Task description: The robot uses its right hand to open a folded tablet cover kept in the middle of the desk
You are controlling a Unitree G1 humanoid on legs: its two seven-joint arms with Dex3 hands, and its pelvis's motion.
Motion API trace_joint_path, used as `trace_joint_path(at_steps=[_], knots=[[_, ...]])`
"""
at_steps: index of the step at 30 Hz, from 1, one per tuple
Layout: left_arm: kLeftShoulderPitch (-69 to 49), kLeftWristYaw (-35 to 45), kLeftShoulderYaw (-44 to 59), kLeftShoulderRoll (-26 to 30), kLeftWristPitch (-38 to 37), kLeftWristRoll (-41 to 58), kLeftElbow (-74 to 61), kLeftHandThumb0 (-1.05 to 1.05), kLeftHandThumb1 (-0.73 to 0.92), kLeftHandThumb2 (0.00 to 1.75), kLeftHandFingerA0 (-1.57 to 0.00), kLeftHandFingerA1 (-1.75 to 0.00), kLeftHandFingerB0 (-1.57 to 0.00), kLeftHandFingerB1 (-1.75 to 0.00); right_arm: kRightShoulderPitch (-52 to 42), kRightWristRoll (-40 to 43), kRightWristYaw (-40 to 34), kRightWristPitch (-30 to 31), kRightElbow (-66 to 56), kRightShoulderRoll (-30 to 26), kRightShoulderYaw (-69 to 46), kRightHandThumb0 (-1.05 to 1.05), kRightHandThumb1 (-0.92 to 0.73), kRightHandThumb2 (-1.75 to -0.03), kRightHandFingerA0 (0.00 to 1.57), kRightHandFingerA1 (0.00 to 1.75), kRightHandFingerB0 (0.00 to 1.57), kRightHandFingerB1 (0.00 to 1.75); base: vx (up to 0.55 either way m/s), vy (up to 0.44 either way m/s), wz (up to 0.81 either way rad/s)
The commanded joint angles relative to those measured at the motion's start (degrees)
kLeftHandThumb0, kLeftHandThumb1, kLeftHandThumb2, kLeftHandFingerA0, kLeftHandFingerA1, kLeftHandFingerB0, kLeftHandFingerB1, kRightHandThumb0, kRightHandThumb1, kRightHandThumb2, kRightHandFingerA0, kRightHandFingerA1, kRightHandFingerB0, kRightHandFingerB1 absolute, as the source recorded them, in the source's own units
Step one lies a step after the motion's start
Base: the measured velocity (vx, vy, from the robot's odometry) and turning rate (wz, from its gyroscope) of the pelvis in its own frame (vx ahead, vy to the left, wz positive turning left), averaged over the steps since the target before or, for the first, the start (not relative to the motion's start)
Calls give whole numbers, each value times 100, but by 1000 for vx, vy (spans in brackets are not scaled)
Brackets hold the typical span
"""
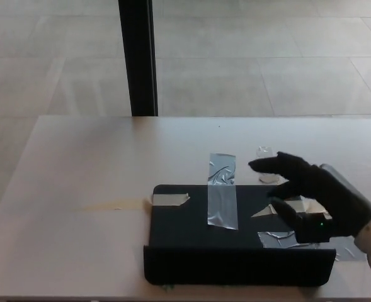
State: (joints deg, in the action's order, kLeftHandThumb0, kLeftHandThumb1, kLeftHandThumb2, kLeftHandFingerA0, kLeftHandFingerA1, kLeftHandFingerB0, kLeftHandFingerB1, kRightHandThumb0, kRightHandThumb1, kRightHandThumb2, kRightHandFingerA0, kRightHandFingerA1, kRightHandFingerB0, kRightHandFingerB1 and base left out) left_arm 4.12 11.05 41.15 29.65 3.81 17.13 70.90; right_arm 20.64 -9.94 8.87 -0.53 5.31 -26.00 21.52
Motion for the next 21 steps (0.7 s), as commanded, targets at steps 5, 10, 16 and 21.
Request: trace_joint_path(at_steps=[5, 10, 16, 21], knots=[[66, 71, 3, 360, 67, 175, 50, -77, 78, 63, -61, -80, -37, -61, 408, -1807, 1408, -48, 101, -1028, 1317, -91, -92, -68, 52, 47, 34, 36, 0, 0, 0], [68, 60, -34, 361, 4, 131, 56, -78, 79, 64, -60, -78, -37, -61, 524, -2598, 846, -344, 363, -984, 1806, -99, -81, -120, 47, 68, 27, 49, 0, 0, 0], [89, 130, 22, 366, 41, 197, 67, -77, 74, 62, -60, -78, -36, -60, 656, -2925, 939, 22, 589, -769, 2196, -93, -92, -74, 42, 51, 28, 35, 0, 0, 0], [62, 113, 47, 359, 17, 212, 68, -78, 72, 62, -62, -77, -39, -60, 708, -3177, 716, 185, 1063, -422, 2541, -99, -82, -118, 51, 69, 24, 48, 0, 0, 0]])
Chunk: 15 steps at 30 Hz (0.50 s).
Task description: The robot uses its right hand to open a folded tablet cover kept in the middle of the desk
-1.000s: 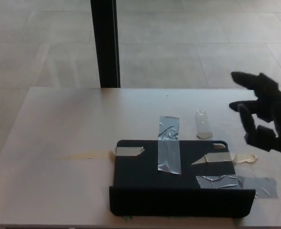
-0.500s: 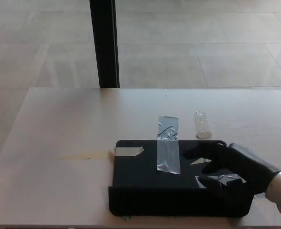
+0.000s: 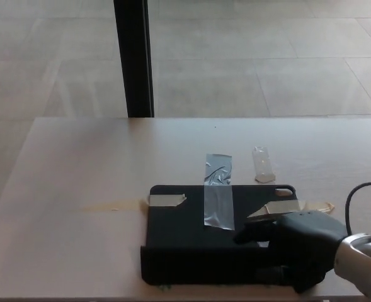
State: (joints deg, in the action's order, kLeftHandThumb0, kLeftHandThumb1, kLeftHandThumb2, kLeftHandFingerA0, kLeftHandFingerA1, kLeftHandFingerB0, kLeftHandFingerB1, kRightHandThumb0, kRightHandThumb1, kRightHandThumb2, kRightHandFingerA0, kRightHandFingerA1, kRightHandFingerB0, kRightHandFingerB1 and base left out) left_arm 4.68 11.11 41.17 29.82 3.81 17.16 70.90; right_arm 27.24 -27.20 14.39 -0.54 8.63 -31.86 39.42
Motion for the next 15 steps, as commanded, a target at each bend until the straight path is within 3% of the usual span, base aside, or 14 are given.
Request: trace_joint_path(at_steps=[1, 2, 3, 6, 8, 11, 12, 13, 14, 15], knots=[[17, 121, 30, 345, 37, 198, 75, -78, 72, 62, -62, -77, -39, -60, 59, -1469, 128, 261, 850, 261, 804, -99, -82, -118, 51, 69, 24, 48, 0, 0, 0], [28, 120, 29, 339, 37, 199, 74, -78, 72, 62, -62, -77, -39, -60, 67, -1475, 125, 261, 851, 253, 802, -99, -82, -118, 51, 69, 24, 48, 0, 0, 0], [35, 95, 5, 333, 31, 176, 58, -79, 73, 62, -64, -78, -40, -60, 116, -1535, 61, 296, 1040, 384, 891, -94, -92, -74, 56, 73, 27, 37, 0, 0, 0], [105, 83, -14, 312, 37, 168, 52, -79, 73, 62, -64, -79, -39, -61, 207, -1576, -39, 286, 1306, 510, 953, -94, -92, -74, 56, 75, 27, 37, 0, 0, 0], [175, 82, -4, 331, 48, 180, 78, -80, 73, 62, -67, -80, -40, -62, 280, -1575, -195, 345, 1425, 759, 955, -98, -92, -74, 56, 85, 28, 38, 0, 0, 0], [203, 102, -53, 357, 31, 141, 54, -78, 75, 63, -63, -79, -39, -61, 374, -1706, -211, 356, 1483, 877, 979, -100, -92, -78, 55, 83, 27, 39, 0, 0, 0], [191, 120, -84, 378, 17, 114, 42, -79, 76, 63, -63, -79, -39, -61, 365, -1759, -97, 423, 1373, 889, 994, -105, -92, -78, 57, 104, 24, 39, 0, 0, 0], [181, 139, -82, 389, 27, 128, 24, -78, 77, 63, -63, -80, -38, -61, 317, -1775, 2, 455, 1222, 836, 971, -101, -92, -77, 53, 83, 28, 39, 0, 0, 0], [183, 127, -88, 406, 58, 135, 17, -79, 58, 93, -61, -79, -37, -64, 242, -1706, 129, 446, 1079, 762, 909, -100, -92, -77, 49, 69, 26, 37, 0, 0, 0], [186, 119, -96, 414, 69, 139, 19, -79, 58, 93, -61, -79, -37, -64, 211, -1689, 173, 439, 1038, 745, 877, -100, -92, -77, 49, 69, 26, 37, 0, 0, 0]])
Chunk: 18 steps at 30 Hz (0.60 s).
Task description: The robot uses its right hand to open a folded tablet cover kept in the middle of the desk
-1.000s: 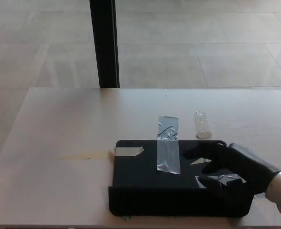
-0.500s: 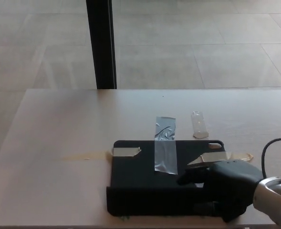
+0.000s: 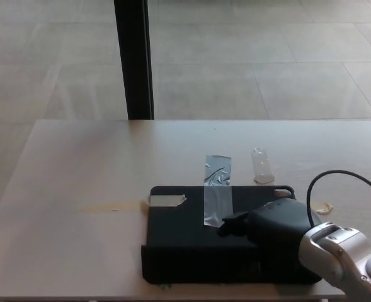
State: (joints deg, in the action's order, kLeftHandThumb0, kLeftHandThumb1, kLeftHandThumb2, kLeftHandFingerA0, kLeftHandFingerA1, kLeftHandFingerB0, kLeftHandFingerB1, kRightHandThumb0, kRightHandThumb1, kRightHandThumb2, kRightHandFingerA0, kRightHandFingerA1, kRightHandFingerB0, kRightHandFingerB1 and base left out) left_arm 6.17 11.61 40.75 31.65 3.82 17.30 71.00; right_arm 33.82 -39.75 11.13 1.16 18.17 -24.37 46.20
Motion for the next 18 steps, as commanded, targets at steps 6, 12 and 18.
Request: trace_joint_path(at_steps=[6, 12, 18], knots=[[88, 12, -124, 285, 44, 124, 22, -77, 77, 63, -66, -81, -40, -62, -1314, -81, 1035, 241, -1270, -681, -261, -95, -77, -119, 49, 72, 22, 49, 0, 0, 0], [106, 24, -126, 296, 41, 181, 30, -76, 77, 63, -67, -81, -40, -61, -2046, 113, 1099, 69, -2006, -1007, -548, -96, -77, -120, 48, 71, 23, 49, 0, 0, 0], [199, -84, -194, 337, 68, 157, 24, -75, 79, 64, -68, -81, -42, -62, -2301, 344, 1499, 11, -2530, -1176, -767, -105, -83, -121, 48, 71, 21, 48, 0, 0, 0]])
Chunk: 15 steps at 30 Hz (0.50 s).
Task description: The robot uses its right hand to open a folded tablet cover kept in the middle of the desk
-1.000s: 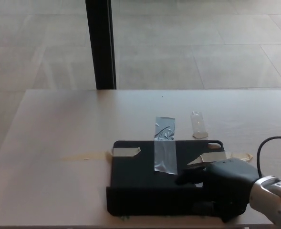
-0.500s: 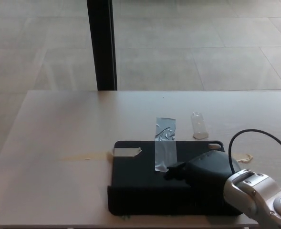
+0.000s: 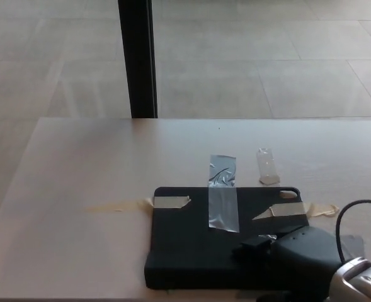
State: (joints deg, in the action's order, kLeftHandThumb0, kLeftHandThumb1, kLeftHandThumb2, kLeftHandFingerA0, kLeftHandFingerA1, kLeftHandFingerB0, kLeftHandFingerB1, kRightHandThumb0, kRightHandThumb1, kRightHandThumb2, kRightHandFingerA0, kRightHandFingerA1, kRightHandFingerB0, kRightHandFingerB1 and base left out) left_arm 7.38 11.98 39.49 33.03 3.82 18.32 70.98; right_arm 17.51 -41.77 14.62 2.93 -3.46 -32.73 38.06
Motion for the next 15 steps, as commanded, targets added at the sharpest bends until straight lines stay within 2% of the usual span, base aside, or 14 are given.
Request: trace_joint_path(at_steps=[1, 2, 3, 4, 6, 7, 8, 9, 10, 11, 12, 15], knots=[[69, -89, -60, 227, 60, 67, 30, -75, 78, 63, -67, -81, -40, -61, -713, 567, 1208, -215, -459, -383, 48, -104, -83, -120, 45, 70, 21, 49, 0, 0, 0], [70, -84, -66, 238, 72, 66, 31, -75, 78, 64, -67, -81, -40, -61, -790, 544, 1200, -211, -565, -420, 34, -104, -83, -121, 48, 70, 22, 49, 0, 0, 0], [71, -71, -65, 240, 75, 73, 30, -75, 79, 64, -66, -80, -39, -61, -832, 534, 1252, -154, -650, -437, 27, -100, -92, -76, 38, 58, 25, 40, 0, 0, 0], [84, -30, -50, 259, 103, 101, 34, -74, 79, 64, -65, -80, -39, -61, -948, 509, 1424, 20, -884, -491, 25, -96, -92, -75, 38, 58, 22, 38, 0, 0, 0], [117, -57, -60, 273, 111, 91, 64, -74, 78, 63, -67, -81, -40, -60, -1034, 550, 1418, -20, -923, -524, -7, -98, -92, -75, 39, 57, 25, 40, 0, 0, 0], [138, -78, -69, 272, 103, 84, 60, -75, 77, 63, -69, -81, -41, -60, -1154, 566, 1335, -46, -932, -536, -39, -99, -79, -118, 51, 71, 23, 51, 0, 0, 0], [146, -78, -71, 274, 97, 83, 63, -78, 58, 91, -67, -80, -39, -64, -1177, 592, 1301, -71, -903, -524, -60, -102, -92, -77, 55, 68, 28, 43, 0, 0, 0], [162, -82, -75, 278, 85, 83, 64, -77, 76, 63, -71, -81, -41, -62, -1249, 651, 1295, -13, -899, -486, -110, -98, -92, -74, 54, 65, 27, 38, 0, 0, 0], [168, -66, -62, 277, 82, 103, 62, -77, 76, 63, -69, -81, -41, -61, -1335, 705, 1380, 142, -973, -467, -150, -100, -80, -119, 44, 61, 22, 48, 0, 0, 0], [170, -36, -45, 274, 78, 129, 65, -77, 76, 63, -69, -81, -41, -61, -1410, 752, 1437, 217, -1025, -470, -184, -100, -80, -119, 44, 61, 22, 48, 0, 0, 0], [171, -34, -58, 275, 71, 118, 75, -77, 76, 63, -70, -80, -41, -61, -1505, 723, 1379, 259, -1067, -454, -210, -102, -91, -80, 40, 53, 25, 39, 0, 0, 0], [167, -13, -73, 269, 34, 108, 87, -79, 76, 64, -68, -80, -42, -62, -1842, 824, 1266, 489, -1234, -330, -401, -98, -91, -76, 44, 55, 27, 38, 0, 0, 0]])
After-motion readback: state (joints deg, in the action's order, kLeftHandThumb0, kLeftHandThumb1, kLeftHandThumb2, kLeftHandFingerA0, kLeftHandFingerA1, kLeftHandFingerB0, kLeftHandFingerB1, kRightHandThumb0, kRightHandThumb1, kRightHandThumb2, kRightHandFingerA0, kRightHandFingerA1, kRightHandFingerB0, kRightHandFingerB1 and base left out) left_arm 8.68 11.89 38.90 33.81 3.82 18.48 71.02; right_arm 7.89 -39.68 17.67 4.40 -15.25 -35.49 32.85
